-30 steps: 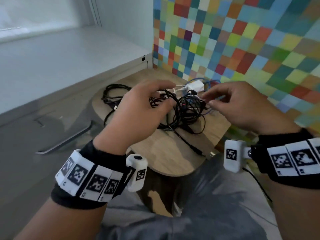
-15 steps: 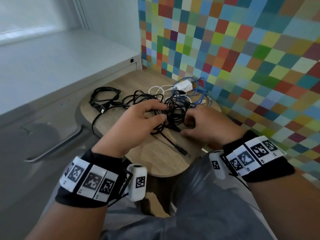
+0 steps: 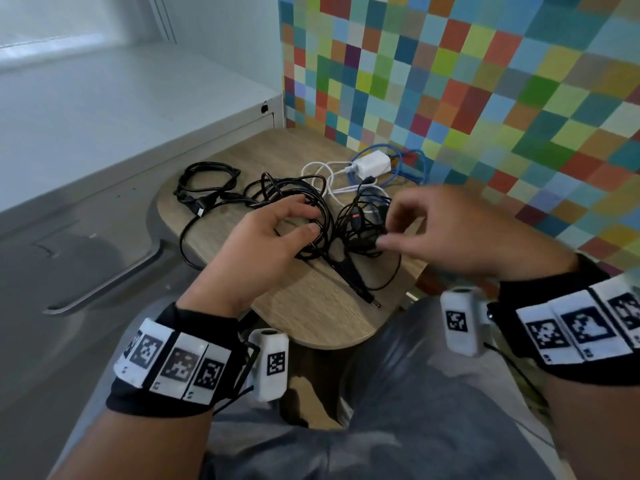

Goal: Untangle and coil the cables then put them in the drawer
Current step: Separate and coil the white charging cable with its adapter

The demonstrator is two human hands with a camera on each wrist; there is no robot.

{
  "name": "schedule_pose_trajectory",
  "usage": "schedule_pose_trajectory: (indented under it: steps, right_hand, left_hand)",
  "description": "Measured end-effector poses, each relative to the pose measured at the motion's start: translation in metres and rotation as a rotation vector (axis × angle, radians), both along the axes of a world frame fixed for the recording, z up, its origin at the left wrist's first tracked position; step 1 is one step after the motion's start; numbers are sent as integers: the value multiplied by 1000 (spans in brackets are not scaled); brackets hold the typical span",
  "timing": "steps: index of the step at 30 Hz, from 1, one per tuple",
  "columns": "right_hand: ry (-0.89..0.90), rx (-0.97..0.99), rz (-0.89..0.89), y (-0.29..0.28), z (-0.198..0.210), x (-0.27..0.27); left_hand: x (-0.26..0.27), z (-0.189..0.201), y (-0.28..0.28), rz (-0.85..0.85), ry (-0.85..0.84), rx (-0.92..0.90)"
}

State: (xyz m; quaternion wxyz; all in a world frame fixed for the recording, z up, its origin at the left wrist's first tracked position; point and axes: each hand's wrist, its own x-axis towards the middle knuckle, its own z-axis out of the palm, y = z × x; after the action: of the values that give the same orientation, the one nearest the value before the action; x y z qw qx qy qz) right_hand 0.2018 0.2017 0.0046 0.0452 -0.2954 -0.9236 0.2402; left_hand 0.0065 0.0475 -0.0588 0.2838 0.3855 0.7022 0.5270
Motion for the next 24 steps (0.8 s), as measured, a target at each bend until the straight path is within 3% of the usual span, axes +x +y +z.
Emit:
schedule_pose_trajectory:
  steps: [5, 10, 13, 19, 22, 24]
  right_hand:
    - [154, 225, -88, 31, 44, -25]
    - [-215, 405, 24, 75, 41, -91]
    - [-424, 477, 71, 89, 21, -119]
    - [-540, 427, 128, 95, -8, -140]
    - [-506, 431, 87, 97, 1, -137]
    - [-384, 401, 18, 101, 14, -132]
  left_hand:
    - [0, -1, 1, -9, 172, -72]
    - [4, 2, 6, 4, 358, -211]
    - [1, 4, 5, 29, 329, -238]
    - [1, 3, 1, 46, 269, -263]
    - [-1, 1, 0, 40, 244, -245]
    - [-1, 2, -1, 38, 227, -249]
